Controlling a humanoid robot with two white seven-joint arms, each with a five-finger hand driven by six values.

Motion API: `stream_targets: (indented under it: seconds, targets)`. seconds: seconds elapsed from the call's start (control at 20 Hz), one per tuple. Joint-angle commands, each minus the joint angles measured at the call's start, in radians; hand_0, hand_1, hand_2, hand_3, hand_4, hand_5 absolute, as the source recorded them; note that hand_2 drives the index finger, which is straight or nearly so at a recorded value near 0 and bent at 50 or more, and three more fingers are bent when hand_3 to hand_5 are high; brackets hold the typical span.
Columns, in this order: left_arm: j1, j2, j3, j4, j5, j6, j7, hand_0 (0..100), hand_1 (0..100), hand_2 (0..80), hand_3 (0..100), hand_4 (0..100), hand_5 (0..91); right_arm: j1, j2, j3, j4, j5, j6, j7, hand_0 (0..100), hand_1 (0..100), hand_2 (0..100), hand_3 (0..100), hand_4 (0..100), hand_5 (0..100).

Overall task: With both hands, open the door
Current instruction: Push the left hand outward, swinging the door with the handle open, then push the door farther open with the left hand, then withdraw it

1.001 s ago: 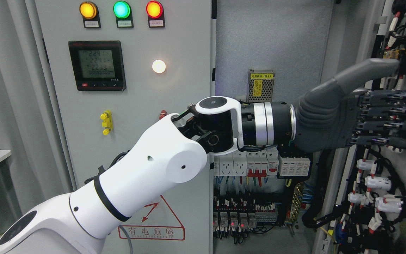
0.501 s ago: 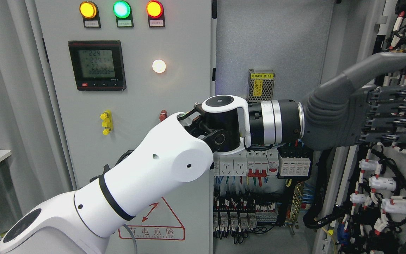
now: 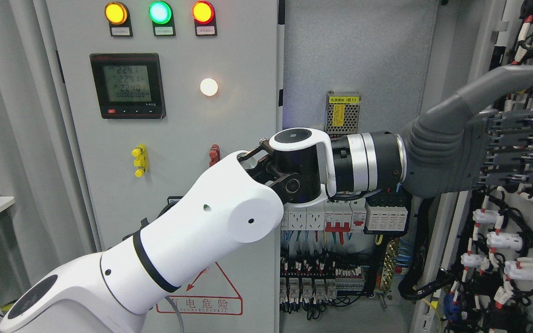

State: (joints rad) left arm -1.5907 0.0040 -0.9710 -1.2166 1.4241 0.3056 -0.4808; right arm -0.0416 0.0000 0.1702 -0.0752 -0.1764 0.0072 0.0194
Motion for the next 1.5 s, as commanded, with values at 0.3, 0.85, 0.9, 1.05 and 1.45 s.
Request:
stream_targets:
  seconds: [0.3, 0.85, 0.9, 1.05, 1.45]
  targets:
    - [0.008, -0.004, 0.0, -0.083, 0.012, 0.003, 0.004, 29, 0, 2.7, 3, 4, 0.0, 0.0, 0.0, 0.0, 0.0, 0.0, 0.0, 0.001, 22, 0, 0, 0, 0, 0]
    - [0.011, -0.004, -0.003, -0.08, 0.004, 0.003, 0.002, 29, 0, 2.7, 3, 4, 0.0, 0.0, 0.0, 0.0, -0.001, 0.0, 0.0, 0.001, 22, 0, 0, 0, 0, 0]
    - [0.011, -0.004, -0.005, -0.078, 0.003, 0.003, 0.002, 29, 0, 2.7, 3, 4, 0.0, 0.0, 0.0, 0.0, 0.0, 0.0, 0.0, 0.001, 22, 0, 0, 0, 0, 0]
    - [0.009, -0.004, -0.014, -0.077, 0.003, -0.002, 0.002, 29, 0, 2.7, 3, 4, 0.0, 0.002, 0.0, 0.0, 0.0, 0.0, 0.0, 0.001, 22, 0, 0, 0, 0, 0]
    - [0.009, -0.004, -0.014, -0.078, 0.012, -0.014, -0.01, 29, 0, 2.7, 3, 4, 0.0, 0.012, -0.003, -0.001, -0.006, -0.002, 0.0, -0.001, 22, 0, 0, 0, 0, 0]
